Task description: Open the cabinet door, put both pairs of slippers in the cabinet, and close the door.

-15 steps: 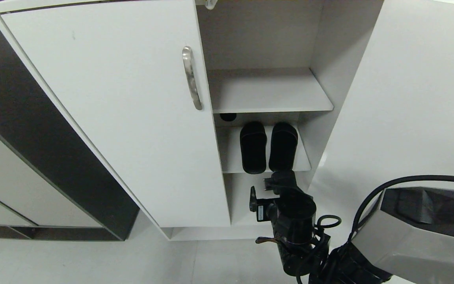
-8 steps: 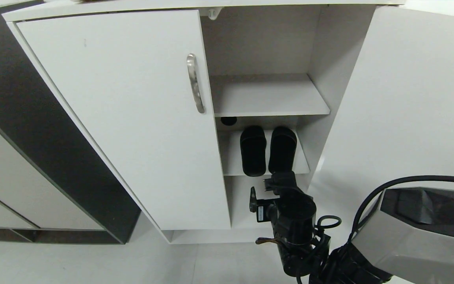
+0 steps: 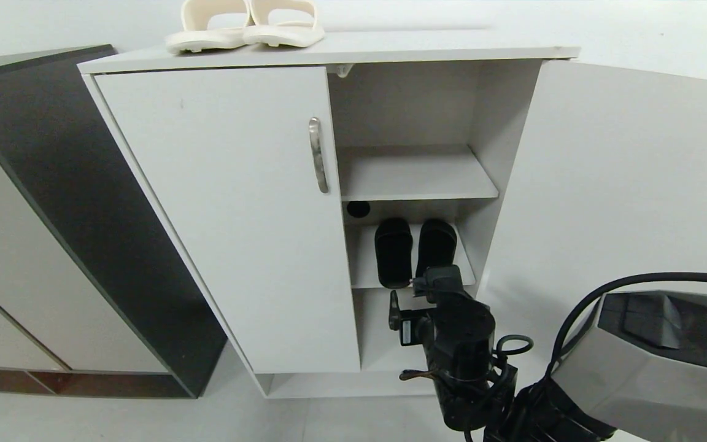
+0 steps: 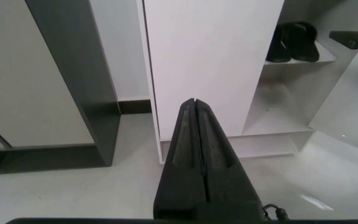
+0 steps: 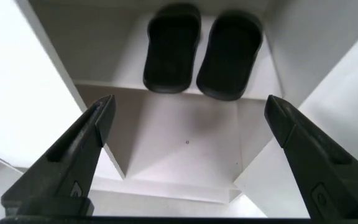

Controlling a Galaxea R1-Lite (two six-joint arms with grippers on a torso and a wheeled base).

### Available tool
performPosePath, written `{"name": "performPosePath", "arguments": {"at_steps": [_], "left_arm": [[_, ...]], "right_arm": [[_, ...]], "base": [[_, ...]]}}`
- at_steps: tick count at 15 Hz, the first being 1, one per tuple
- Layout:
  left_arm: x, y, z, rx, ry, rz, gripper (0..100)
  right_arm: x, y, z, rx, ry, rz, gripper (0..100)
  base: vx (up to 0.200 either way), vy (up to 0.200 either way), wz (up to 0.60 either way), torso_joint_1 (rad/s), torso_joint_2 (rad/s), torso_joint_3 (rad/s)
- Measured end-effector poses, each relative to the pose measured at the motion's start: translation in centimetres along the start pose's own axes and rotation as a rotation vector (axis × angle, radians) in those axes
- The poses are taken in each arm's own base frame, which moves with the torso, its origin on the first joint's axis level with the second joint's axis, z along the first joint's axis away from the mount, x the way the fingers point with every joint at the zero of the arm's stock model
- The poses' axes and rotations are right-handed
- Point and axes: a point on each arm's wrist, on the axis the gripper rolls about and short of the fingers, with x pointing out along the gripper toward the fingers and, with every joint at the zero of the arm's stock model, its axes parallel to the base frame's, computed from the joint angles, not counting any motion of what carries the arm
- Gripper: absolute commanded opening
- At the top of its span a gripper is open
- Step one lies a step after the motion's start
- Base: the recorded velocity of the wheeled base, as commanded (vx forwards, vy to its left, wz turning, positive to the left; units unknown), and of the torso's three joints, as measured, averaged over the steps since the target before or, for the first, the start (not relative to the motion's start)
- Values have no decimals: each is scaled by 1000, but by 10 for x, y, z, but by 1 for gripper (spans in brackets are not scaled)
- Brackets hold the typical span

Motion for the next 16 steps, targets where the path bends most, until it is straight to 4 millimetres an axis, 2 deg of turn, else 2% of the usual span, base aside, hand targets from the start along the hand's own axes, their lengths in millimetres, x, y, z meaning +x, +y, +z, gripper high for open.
{"name": "performPosePath", "arguments": {"at_steps": [3,8,16], "left_arm": [[0,0,0,0,0,0,0],[0,0,0,0,0,0,0],[0,0,0,1,0,0,0]], "right_arm": [[-13,-10,-3,-43,36,117,100],[-24,-18,-1,-57,38,168,100],[-29,-22,-4,-107,21,196,100]], "base": [[0,0,0,0,0,0],[0,0,0,0,0,0],[0,200,0,5,2,2]]}}
